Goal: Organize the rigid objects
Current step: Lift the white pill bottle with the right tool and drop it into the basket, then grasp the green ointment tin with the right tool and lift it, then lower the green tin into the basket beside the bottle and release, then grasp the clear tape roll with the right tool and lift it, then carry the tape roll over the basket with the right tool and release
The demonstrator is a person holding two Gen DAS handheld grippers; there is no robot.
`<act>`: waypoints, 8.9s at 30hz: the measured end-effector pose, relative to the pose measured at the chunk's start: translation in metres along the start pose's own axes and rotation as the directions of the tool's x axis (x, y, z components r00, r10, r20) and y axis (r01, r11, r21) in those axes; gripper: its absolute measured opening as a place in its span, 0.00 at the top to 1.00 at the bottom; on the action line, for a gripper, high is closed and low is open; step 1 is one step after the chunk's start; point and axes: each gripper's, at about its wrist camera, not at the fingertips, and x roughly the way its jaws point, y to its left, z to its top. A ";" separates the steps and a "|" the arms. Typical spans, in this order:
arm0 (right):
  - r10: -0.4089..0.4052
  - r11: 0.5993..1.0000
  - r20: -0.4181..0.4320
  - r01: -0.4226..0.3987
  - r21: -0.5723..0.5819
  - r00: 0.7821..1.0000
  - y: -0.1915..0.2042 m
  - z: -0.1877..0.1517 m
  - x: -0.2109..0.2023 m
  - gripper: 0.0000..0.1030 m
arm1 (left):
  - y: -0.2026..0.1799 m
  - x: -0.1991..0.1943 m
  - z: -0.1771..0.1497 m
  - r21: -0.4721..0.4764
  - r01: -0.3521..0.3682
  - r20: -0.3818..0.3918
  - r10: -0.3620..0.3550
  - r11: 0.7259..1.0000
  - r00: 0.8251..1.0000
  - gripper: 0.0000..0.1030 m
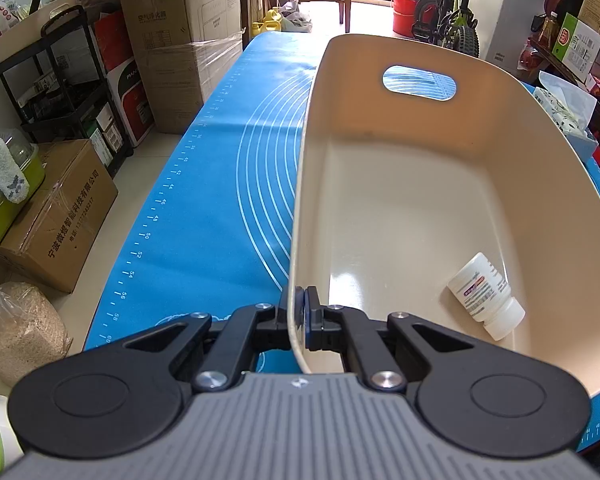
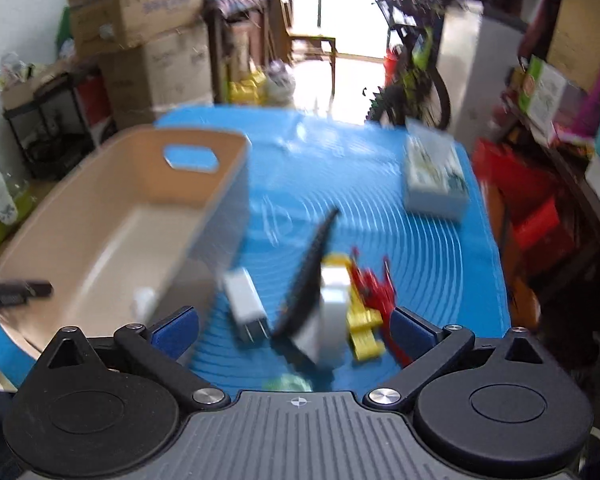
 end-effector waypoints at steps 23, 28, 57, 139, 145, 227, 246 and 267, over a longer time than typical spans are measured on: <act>-0.032 0.998 -0.240 0.043 0.040 0.970 0.008 -0.048 0.084 0.21 | 0.000 0.000 0.000 0.004 -0.003 -0.001 0.003 1.000 1.000 0.94; -0.033 0.999 -0.223 0.040 0.029 0.974 0.009 -0.049 0.083 0.28 | 0.001 0.000 0.000 0.003 -0.002 -0.005 0.002 1.000 1.000 0.94; -0.007 1.000 0.084 0.005 0.024 0.996 0.014 0.004 -0.008 0.47 | 0.000 0.000 0.001 0.003 -0.002 -0.007 0.002 1.000 1.000 0.94; -0.009 0.998 0.047 0.012 -0.055 0.999 -0.003 0.038 -0.002 0.12 | -0.003 0.000 0.000 -0.013 0.002 -0.023 -0.003 1.000 1.000 0.94; -0.036 0.999 0.000 0.036 -0.002 0.999 -0.039 0.021 0.018 0.16 | -0.003 0.000 0.000 -0.013 0.002 -0.023 -0.003 1.000 1.000 0.94; 0.233 0.922 -0.075 -0.245 -0.300 0.970 0.167 0.035 0.055 0.72 | -0.004 0.000 0.000 -0.011 0.003 -0.023 -0.003 1.000 1.000 0.95; 0.250 0.935 -0.047 -0.254 -0.248 0.967 0.150 0.033 0.049 0.44 | -0.004 0.000 0.000 -0.012 0.004 -0.024 -0.004 1.000 1.000 0.95; 0.012 0.999 0.069 -0.009 -0.050 0.998 -0.024 0.045 0.019 0.31 | -0.003 0.001 0.000 -0.012 0.004 -0.025 -0.004 1.000 1.000 0.95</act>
